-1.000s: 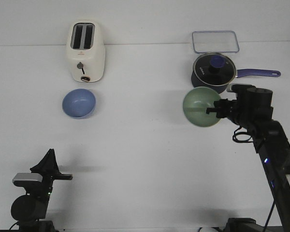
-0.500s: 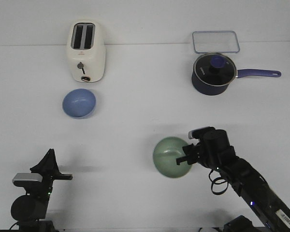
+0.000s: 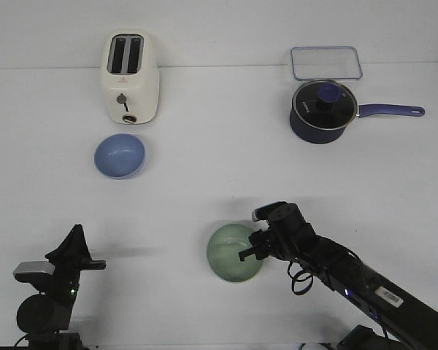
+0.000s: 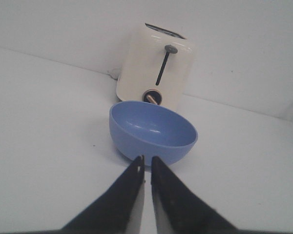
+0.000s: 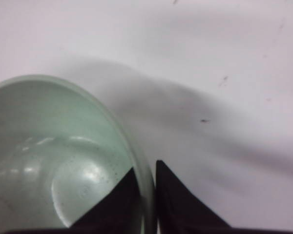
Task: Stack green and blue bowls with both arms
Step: 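Carry the green bowl toward the robot and set it down centrally, then open the right gripper and withdraw it from the green bowl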
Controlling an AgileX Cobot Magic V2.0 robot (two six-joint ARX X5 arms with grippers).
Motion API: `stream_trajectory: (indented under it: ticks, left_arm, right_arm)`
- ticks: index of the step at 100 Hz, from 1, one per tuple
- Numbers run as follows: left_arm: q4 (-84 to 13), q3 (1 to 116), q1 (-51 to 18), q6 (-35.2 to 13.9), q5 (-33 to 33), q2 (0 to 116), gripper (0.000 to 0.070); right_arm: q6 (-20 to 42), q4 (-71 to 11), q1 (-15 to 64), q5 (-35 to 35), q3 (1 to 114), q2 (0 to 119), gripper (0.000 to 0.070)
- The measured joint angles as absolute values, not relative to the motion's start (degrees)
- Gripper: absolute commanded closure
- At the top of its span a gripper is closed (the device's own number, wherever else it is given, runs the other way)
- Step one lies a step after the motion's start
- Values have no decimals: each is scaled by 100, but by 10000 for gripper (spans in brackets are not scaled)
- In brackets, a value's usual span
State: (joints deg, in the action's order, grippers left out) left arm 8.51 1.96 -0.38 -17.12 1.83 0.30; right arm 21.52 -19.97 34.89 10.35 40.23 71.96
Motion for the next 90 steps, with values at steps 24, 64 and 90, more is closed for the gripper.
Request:
stream_trajectory:
  ticks: [24,64,90]
  left_arm:
    - [827,202,-38,-2816,183,30,688]
    - [-698,1417,-38,-3433,392,655,684]
    - [-698,2840,-38,-3179,624,3026,685]
  right_arm:
    - [2121,-1957,3459,1055,4023,7129,388]
    - [1732,-2008,2443,666,3948,4853,394]
    - [1710,-2036,2436,167,2840,3454,394]
